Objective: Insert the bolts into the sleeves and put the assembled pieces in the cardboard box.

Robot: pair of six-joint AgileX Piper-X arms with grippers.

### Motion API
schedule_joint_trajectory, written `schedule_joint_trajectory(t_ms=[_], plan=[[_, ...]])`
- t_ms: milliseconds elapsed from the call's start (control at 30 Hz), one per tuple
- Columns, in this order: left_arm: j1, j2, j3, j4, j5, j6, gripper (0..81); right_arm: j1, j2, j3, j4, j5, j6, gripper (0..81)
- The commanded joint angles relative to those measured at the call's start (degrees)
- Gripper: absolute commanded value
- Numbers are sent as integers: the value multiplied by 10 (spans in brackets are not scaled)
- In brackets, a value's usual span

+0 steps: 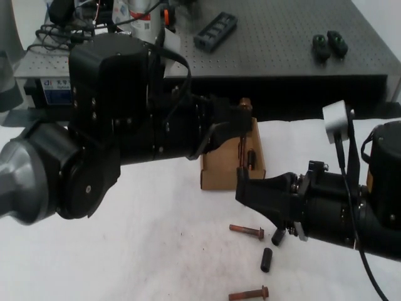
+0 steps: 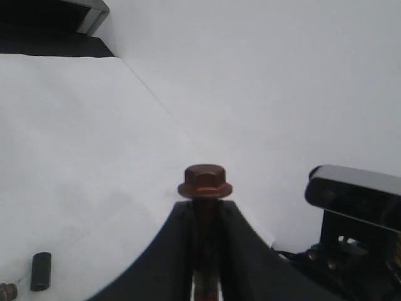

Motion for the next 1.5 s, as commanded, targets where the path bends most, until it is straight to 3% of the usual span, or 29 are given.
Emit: schedule_joint_trajectory(t_ms=[0, 300, 400, 467, 533, 733, 967, 1233, 1467], plan=[[-3, -10, -1, -6, 35, -11, 6, 0, 1, -6, -27, 21, 9, 28], [-3, -10, -1, -6, 40, -9, 23, 0, 1, -6, -75, 74, 27, 28], [-3, -10, -1, -6, 47, -8, 240, -8, 1, -6, -83, 104, 22, 28], [-3, -10, -1, -6, 44, -8, 466, -20, 2, -6, -83, 122, 9, 28], [-3, -10, -1, -1, 34, -10, 551, -39, 8, -11, -81, 144, -11, 28], [-3, -10, -1, 27, 26, 11, 496, -105, 115, -110, -1, 147, -103, 28], [-3, -10, -1, 140, -28, 125, 496, -110, 335, -345, 177, 196, -224, 28], [-3, -10, -1, 280, -49, 276, 496, -105, 543, -575, 349, 225, -247, 28], [-35, -3, -1, 349, -126, 391, 496, -105, 629, -657, 442, 225, -248, 10]])
